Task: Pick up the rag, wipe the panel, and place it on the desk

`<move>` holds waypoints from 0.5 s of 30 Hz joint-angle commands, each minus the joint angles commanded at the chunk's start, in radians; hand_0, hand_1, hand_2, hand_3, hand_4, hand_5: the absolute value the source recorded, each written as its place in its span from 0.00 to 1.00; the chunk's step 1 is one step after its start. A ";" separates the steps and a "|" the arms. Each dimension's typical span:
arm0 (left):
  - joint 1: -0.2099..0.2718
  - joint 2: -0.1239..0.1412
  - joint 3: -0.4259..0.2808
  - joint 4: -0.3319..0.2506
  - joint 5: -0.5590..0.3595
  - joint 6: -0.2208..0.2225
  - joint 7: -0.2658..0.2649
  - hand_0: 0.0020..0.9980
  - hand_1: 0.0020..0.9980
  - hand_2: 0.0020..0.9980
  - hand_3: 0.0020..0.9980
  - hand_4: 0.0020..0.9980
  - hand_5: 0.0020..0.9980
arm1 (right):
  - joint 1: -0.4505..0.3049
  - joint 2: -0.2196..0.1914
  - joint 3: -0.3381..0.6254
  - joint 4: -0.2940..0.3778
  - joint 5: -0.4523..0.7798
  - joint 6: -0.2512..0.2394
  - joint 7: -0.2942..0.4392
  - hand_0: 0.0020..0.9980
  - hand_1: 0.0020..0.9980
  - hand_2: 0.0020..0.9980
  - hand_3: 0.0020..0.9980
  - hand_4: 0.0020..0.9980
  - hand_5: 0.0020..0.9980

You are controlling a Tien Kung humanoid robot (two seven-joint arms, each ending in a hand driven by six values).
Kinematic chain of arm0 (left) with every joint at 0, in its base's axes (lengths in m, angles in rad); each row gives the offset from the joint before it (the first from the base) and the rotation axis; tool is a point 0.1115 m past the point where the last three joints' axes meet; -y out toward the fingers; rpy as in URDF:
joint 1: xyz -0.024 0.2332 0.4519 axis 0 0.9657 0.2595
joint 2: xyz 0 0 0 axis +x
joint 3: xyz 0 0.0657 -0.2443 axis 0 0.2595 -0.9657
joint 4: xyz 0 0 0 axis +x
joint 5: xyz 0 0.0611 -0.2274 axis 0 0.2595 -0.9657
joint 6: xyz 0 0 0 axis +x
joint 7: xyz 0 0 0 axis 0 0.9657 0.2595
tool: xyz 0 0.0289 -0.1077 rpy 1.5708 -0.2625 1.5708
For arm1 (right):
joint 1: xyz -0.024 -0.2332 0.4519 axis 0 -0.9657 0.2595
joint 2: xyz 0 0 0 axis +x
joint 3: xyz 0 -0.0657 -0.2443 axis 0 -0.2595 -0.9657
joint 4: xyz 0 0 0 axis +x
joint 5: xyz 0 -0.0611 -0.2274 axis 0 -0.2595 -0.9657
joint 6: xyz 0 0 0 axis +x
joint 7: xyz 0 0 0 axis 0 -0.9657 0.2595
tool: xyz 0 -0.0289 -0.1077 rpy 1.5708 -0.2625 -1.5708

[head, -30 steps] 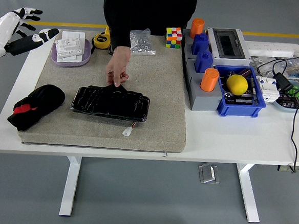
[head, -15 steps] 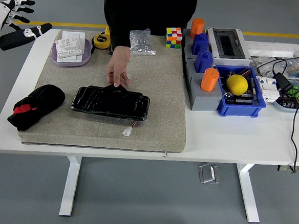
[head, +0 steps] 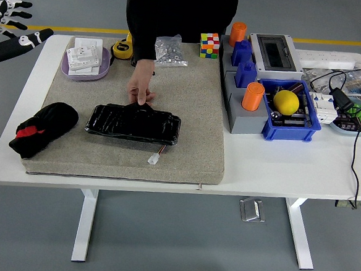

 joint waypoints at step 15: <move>0.016 0.007 0.004 0.022 -0.004 0.008 -0.012 0.42 0.63 0.74 0.81 1.00 0.73 | -0.009 0.002 -0.010 0.000 -0.002 -0.001 -0.001 0.79 0.67 0.72 0.65 1.00 0.50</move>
